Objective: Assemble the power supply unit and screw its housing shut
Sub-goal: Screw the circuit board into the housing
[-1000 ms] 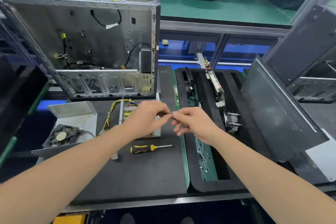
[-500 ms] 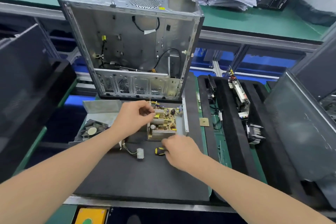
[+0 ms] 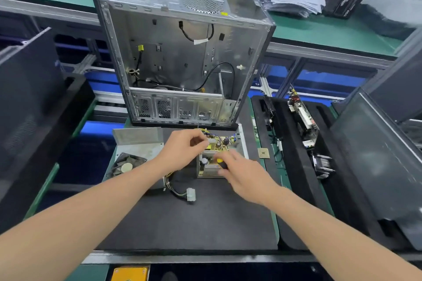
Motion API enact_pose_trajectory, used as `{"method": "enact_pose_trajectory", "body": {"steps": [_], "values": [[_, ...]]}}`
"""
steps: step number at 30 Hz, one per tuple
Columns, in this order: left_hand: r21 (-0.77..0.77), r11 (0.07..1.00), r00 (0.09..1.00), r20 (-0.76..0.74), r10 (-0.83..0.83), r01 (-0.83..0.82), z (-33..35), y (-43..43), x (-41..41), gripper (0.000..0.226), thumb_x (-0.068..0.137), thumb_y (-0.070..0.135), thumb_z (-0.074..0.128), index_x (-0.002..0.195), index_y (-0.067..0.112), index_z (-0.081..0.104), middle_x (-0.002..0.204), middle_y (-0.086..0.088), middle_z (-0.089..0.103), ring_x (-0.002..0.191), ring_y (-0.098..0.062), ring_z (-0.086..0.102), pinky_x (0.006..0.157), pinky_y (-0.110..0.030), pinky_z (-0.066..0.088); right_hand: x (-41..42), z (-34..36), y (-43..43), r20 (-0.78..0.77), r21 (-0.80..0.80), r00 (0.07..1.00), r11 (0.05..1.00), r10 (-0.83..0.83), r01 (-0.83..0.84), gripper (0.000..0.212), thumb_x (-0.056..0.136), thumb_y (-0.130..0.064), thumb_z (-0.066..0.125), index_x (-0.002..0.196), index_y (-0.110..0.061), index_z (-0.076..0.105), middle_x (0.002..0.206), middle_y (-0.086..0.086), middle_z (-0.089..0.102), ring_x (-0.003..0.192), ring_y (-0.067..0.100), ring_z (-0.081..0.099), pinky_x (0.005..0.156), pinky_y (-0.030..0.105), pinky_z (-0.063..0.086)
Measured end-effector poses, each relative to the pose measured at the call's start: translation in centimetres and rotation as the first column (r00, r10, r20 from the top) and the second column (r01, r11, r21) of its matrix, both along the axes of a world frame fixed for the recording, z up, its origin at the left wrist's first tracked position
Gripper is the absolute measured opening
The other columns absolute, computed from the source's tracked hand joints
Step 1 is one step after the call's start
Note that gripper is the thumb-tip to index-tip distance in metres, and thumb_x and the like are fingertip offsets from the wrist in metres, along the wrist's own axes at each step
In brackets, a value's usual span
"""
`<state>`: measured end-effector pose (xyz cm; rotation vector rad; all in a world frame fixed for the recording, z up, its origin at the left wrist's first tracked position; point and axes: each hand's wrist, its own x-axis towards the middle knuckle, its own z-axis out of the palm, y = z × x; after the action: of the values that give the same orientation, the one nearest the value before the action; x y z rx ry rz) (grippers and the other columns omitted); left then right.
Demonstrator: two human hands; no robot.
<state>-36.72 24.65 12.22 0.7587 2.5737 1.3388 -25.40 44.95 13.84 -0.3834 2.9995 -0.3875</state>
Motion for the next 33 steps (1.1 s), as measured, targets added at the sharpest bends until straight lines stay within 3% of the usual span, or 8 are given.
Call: {"method": "enact_pose_trajectory", "body": {"steps": [2, 5, 8, 10, 13, 18, 29, 33], "values": [[-0.006, 1.000, 1.000, -0.008, -0.021, 0.021, 0.0, 0.2, -0.1, 0.013, 0.095, 0.034, 0.070, 0.083, 0.040, 0.071, 0.084, 0.025, 0.070, 0.080, 0.001, 0.065, 0.070, -0.007, 0.042, -0.7, 1.9, 0.8, 0.033, -0.330, 0.986, 0.929, -0.163, 0.165, 0.023, 0.109, -0.029, 0.051, 0.131, -0.033, 0.045, 0.103, -0.008, 0.057, 0.080, 0.009, 0.059, 0.070, 0.027, 0.046], [0.017, 0.998, 0.998, 0.026, -0.065, 0.065, -0.1, 0.2, -0.4, 0.013, 0.094, 0.034, 0.073, 0.085, 0.042, 0.070, 0.087, 0.024, 0.070, 0.079, 0.000, 0.066, 0.067, -0.007, 0.043, -1.7, 4.2, 2.0, 0.018, -0.700, 0.922, 0.654, -0.386, 0.287, 0.014, 0.109, -0.019, 0.051, 0.121, -0.024, 0.046, 0.092, 0.003, 0.059, 0.070, 0.008, 0.064, 0.062, 0.021, 0.045], [0.055, 0.994, 0.992, 0.073, -0.101, 0.097, -0.3, 0.1, -0.5, 0.010, 0.092, 0.034, 0.074, 0.089, 0.042, 0.070, 0.086, 0.020, 0.072, 0.075, -0.002, 0.067, 0.068, -0.015, 0.047, -2.3, 5.3, 2.4, 0.025, -0.893, 0.837, 0.364, -0.546, 0.264, 0.011, 0.110, -0.011, 0.048, 0.119, -0.013, 0.043, 0.094, 0.014, 0.062, 0.064, 0.016, 0.062, 0.055, 0.032, 0.050], [0.081, 0.992, 0.990, 0.097, -0.103, 0.095, -0.5, 0.2, -0.6, 0.009, 0.092, 0.031, 0.076, 0.090, 0.039, 0.070, 0.084, 0.018, 0.073, 0.075, -0.006, 0.069, 0.075, -0.028, 0.054, -2.5, 5.5, 2.3, 0.036, -0.932, 0.810, 0.273, -0.585, 0.239, 0.012, 0.109, -0.010, 0.049, 0.119, -0.014, 0.043, 0.096, 0.012, 0.066, 0.066, 0.020, 0.062, 0.057, 0.036, 0.052], [0.128, 0.988, 0.984, 0.141, -0.108, 0.090, -0.5, 0.3, -0.6, 0.013, 0.092, 0.025, 0.077, 0.089, 0.036, 0.071, 0.083, 0.014, 0.073, 0.073, -0.016, 0.071, 0.079, -0.036, 0.056, -2.5, 5.0, 1.8, 0.026, -0.952, 0.813, 0.234, -0.582, 0.198, 0.015, 0.108, -0.009, 0.050, 0.120, -0.012, 0.042, 0.091, 0.007, 0.067, 0.069, 0.024, 0.064, 0.060, 0.037, 0.054], [0.243, 0.969, 0.976, 0.195, -0.102, 0.053, -0.5, 0.7, -0.2, 0.014, 0.094, 0.022, 0.075, 0.090, 0.035, 0.073, 0.087, 0.010, 0.072, 0.072, -0.006, 0.066, 0.068, -0.014, 0.050, -2.5, 4.1, 1.7, 0.033, -0.955, 0.834, 0.228, -0.550, 0.188, 0.014, 0.108, -0.011, 0.050, 0.120, -0.014, 0.042, 0.086, -0.005, 0.071, 0.069, 0.024, 0.067, 0.060, 0.033, 0.057], [0.272, 0.962, 0.969, 0.244, -0.048, -0.021, -0.2, 1.4, 0.7, 0.007, 0.099, 0.029, 0.069, 0.094, 0.033, 0.072, 0.091, 0.011, 0.073, 0.080, -0.003, 0.063, 0.080, -0.028, 0.048, -2.9, 4.0, 2.5, -0.018, -0.949, 0.850, 0.276, -0.527, 0.151, 0.013, 0.108, -0.014, 0.052, 0.117, -0.018, 0.044, 0.092, 0.001, 0.070, 0.070, 0.020, 0.068, 0.062, 0.027, 0.058], [0.230, 0.973, 0.980, 0.198, -0.015, -0.031, -0.2, 1.4, 1.2, 0.010, 0.099, 0.031, 0.068, 0.091, 0.036, 0.071, 0.090, 0.010, 0.073, 0.080, -0.009, 0.063, 0.083, -0.034, 0.052, -2.6, 4.1, 2.4, -0.090, -0.920, 0.882, 0.377, -0.463, 0.105, 0.013, 0.107, -0.013, 0.054, 0.115, -0.021, 0.045, 0.098, 0.001, 0.069, 0.079, 0.023, 0.072, 0.068, 0.041, 0.063]]}}
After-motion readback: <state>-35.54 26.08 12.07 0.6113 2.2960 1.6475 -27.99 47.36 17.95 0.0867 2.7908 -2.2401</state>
